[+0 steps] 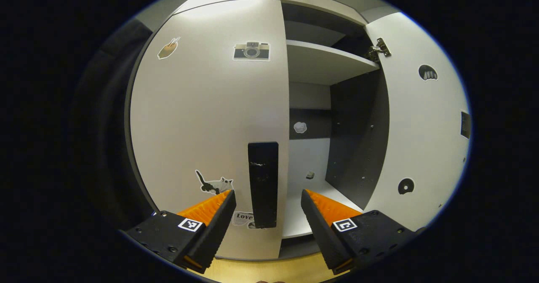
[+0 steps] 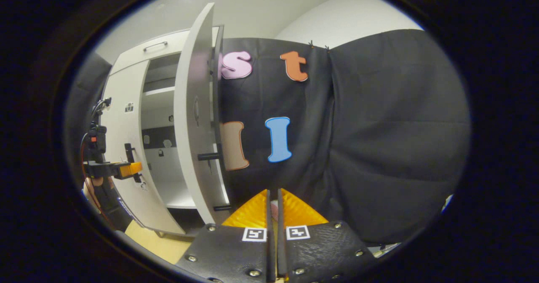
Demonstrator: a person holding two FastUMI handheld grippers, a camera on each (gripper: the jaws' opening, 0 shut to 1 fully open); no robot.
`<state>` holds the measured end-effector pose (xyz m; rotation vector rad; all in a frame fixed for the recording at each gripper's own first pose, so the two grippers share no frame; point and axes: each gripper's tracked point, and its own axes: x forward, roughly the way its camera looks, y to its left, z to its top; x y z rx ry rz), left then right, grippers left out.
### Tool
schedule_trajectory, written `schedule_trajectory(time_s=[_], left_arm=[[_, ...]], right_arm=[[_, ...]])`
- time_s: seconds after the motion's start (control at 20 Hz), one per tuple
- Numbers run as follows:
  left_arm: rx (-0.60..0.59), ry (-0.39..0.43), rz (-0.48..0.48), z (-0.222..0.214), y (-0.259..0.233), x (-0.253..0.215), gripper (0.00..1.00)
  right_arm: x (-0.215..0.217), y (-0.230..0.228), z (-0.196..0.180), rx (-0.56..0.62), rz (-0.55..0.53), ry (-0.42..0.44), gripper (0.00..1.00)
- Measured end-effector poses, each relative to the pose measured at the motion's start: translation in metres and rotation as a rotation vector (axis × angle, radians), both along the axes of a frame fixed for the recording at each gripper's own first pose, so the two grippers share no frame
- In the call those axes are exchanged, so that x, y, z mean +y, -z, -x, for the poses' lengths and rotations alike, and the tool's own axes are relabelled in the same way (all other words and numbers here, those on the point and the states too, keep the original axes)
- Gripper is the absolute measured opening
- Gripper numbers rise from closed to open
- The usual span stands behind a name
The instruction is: Open the right door of the double-door shoe cabinet with the right hand, and open the left door with the left hand.
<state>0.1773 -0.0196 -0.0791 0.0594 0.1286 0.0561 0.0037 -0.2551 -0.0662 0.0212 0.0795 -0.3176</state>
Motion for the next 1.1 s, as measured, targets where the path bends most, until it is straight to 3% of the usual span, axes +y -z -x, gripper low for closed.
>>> schedule_trajectory(time_s=[0.65,0.75,0.85,0.9,1.1], left_arm=[[-0.006,-0.097,-0.043,-0.019,0.003,0.021,0.94],[-0.011,-0.098,-0.045,-0.019,0.003,0.021,0.89],[-0.006,-0.102,-0.044,-0.02,0.004,0.021,0.85],[0.002,-0.102,-0.043,-0.019,0.006,0.021,0.79],[0.007,-0.066,-0.021,-0.018,0.008,0.01,0.65]], right_arm=[[-0.009,0.023,0.001,0.061,-0.001,0.022,0.03],[-0.007,0.024,-0.001,0.067,-0.01,0.007,0.03],[-0.003,0.027,-0.004,0.073,-0.018,-0.009,0.1],[-0.001,0.029,-0.005,0.074,-0.018,-0.018,0.1],[0.003,0.029,-0.005,0.074,-0.01,-0.032,0.6]])
